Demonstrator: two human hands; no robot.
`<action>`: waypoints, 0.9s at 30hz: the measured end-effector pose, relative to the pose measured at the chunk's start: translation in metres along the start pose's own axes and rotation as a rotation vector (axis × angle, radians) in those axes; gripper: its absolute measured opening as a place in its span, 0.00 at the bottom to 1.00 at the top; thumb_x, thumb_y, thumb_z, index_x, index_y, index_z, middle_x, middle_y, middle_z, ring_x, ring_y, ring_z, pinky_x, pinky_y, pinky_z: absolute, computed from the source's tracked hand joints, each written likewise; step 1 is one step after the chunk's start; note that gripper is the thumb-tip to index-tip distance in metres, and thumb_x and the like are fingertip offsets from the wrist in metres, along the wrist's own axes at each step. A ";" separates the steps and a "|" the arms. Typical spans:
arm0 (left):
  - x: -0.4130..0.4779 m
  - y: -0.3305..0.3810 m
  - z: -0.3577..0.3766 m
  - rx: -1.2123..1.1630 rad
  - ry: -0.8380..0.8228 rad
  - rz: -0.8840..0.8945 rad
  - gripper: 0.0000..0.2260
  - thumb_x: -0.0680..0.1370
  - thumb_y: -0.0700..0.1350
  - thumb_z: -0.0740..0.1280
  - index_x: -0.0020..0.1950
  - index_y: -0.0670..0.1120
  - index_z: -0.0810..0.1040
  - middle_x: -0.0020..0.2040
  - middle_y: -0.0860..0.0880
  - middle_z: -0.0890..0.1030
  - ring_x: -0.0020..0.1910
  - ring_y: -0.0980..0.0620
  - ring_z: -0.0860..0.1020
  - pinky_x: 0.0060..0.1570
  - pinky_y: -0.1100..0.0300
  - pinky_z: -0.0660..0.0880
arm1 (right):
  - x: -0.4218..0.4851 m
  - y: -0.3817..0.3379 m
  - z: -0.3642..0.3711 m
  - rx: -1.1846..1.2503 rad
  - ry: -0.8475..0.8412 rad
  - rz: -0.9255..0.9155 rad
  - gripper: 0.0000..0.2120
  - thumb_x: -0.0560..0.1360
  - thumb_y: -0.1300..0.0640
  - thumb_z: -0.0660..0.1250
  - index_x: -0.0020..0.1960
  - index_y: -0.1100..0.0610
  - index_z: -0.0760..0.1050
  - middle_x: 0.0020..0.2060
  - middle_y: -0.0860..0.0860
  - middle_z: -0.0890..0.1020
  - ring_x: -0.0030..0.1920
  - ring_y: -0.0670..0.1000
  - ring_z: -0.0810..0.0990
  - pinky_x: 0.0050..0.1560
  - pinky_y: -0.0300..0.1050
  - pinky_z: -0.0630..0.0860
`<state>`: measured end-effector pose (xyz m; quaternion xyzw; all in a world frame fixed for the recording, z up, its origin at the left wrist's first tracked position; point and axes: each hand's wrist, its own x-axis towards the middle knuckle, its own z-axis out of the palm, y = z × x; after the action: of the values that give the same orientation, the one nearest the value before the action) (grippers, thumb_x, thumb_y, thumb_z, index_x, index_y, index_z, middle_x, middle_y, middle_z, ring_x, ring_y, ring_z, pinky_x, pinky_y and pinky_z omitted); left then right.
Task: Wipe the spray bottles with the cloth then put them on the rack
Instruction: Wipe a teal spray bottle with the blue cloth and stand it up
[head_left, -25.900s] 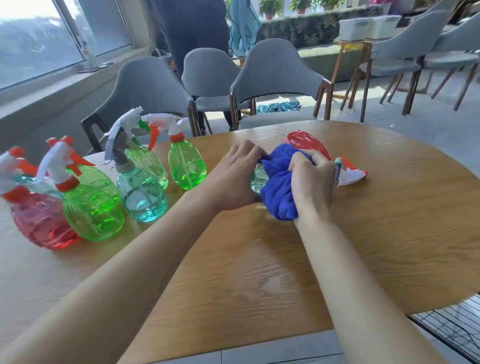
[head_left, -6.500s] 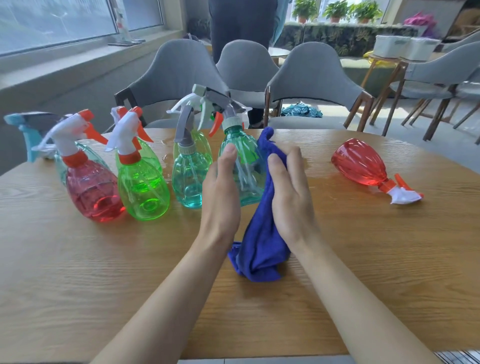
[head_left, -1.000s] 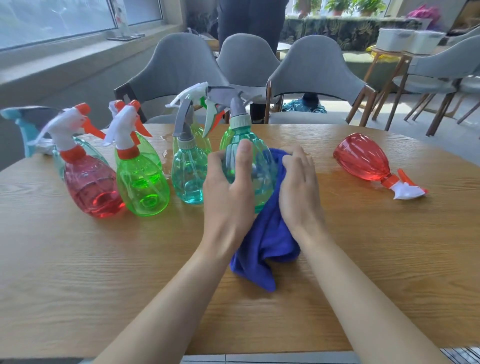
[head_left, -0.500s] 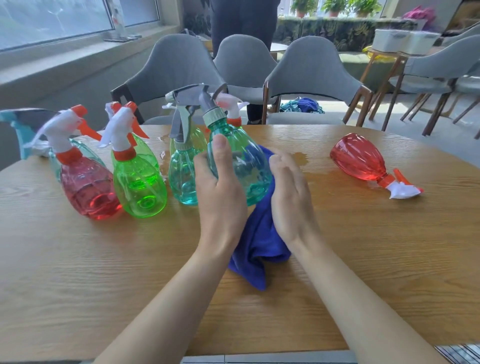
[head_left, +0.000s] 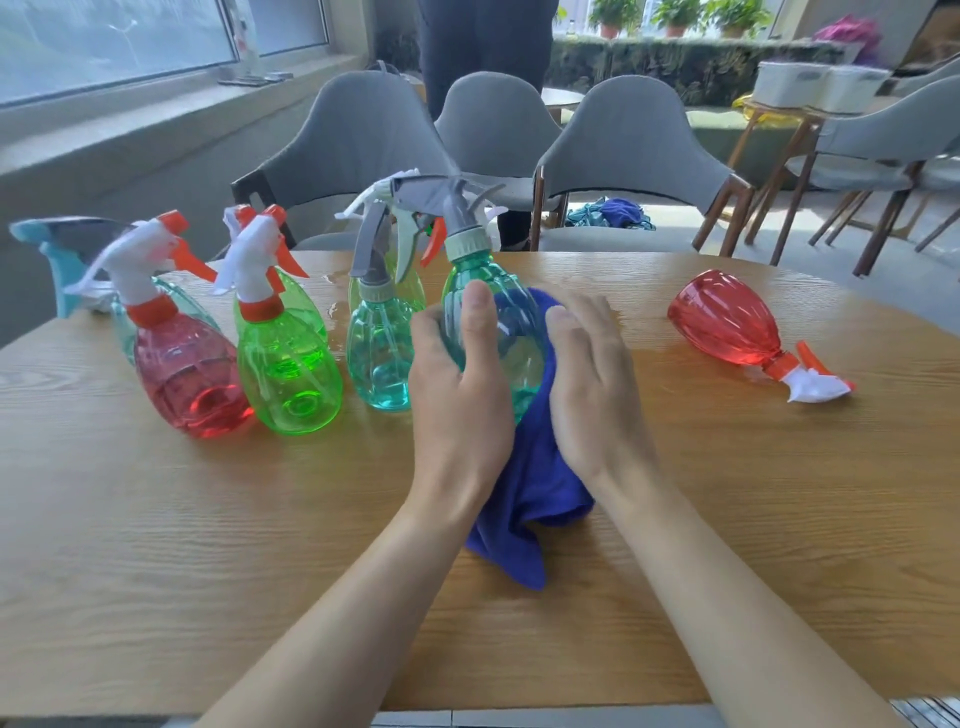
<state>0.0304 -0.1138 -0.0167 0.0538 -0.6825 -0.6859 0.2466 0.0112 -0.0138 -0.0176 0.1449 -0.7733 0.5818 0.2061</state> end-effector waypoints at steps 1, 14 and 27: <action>0.001 0.000 0.000 -0.011 0.012 0.014 0.17 0.84 0.65 0.57 0.56 0.53 0.75 0.40 0.69 0.81 0.41 0.66 0.78 0.45 0.71 0.70 | -0.001 0.000 0.000 -0.061 0.020 -0.057 0.15 0.88 0.57 0.54 0.59 0.53 0.80 0.53 0.46 0.78 0.57 0.45 0.75 0.62 0.39 0.70; 0.000 0.003 0.001 -0.056 -0.001 0.074 0.20 0.86 0.62 0.58 0.60 0.47 0.77 0.43 0.62 0.82 0.44 0.67 0.79 0.48 0.72 0.71 | -0.004 -0.002 0.001 0.015 0.035 -0.037 0.10 0.87 0.56 0.55 0.51 0.49 0.73 0.47 0.45 0.76 0.50 0.44 0.74 0.55 0.37 0.69; 0.002 0.004 -0.002 -0.057 -0.072 0.034 0.12 0.86 0.65 0.53 0.61 0.66 0.74 0.57 0.76 0.77 0.61 0.75 0.73 0.63 0.70 0.67 | 0.006 0.009 0.004 0.583 -0.047 0.439 0.27 0.77 0.34 0.68 0.68 0.50 0.82 0.69 0.50 0.82 0.73 0.55 0.77 0.78 0.64 0.67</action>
<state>0.0306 -0.1162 -0.0129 0.0107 -0.6720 -0.7022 0.2350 0.0011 -0.0155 -0.0231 0.0412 -0.5922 0.8047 0.0085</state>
